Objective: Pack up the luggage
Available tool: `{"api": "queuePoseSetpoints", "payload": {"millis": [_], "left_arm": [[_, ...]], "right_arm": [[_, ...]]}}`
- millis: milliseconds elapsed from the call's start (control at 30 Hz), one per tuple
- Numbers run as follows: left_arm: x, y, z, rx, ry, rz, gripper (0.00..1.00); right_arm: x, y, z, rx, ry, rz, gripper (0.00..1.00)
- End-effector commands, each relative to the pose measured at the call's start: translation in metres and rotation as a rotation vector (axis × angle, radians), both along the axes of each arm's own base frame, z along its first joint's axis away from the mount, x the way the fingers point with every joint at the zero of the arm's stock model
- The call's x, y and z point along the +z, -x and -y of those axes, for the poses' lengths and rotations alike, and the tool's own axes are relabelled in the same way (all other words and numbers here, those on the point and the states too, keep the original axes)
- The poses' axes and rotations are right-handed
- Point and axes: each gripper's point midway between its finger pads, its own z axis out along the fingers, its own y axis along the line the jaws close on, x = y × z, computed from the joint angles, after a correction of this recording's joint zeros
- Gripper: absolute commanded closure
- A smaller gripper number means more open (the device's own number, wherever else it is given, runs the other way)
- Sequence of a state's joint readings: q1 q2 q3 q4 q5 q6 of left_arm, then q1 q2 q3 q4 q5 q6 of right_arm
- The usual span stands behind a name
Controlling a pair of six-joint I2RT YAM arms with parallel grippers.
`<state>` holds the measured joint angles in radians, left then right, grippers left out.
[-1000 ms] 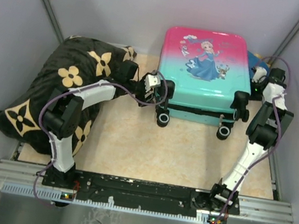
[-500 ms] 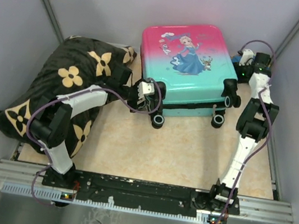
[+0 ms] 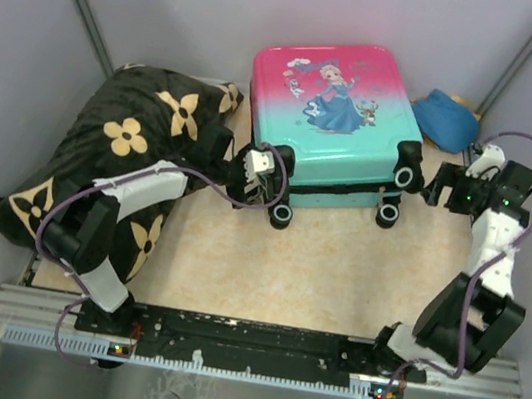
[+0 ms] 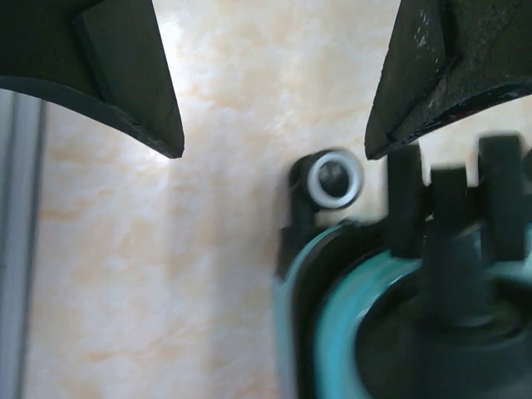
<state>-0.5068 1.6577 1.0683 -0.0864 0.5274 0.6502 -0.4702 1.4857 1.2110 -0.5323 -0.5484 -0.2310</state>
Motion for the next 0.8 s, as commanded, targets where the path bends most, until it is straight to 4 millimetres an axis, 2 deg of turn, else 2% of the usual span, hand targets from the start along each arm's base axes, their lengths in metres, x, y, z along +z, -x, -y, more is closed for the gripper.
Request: {"api": "queuePoseSetpoints", "payload": {"millis": [0,100,233,533,767], "left_arm": [[0.03,-0.002,0.005,0.028,0.08,0.04,0.14],[0.035,-0.015,0.0,0.092,0.098,0.047,0.13],[0.041,-0.028,-0.001,0.15,0.124,0.035,0.13],[0.045,-0.033,-0.006,0.186,0.137,0.055,0.13],[0.049,-0.032,-0.009,0.197,0.139,0.069,0.13]], "right_arm": [[0.005,0.034,-0.039,0.031,-0.034,0.085,0.1],[0.002,0.045,-0.067,0.061,0.013,0.146,0.1],[-0.007,0.041,-0.104,0.104,0.13,0.169,0.12],[-0.03,0.018,-0.124,0.058,0.169,0.291,0.23],[-0.027,-0.005,-0.137,0.046,0.22,0.338,0.33]]}}
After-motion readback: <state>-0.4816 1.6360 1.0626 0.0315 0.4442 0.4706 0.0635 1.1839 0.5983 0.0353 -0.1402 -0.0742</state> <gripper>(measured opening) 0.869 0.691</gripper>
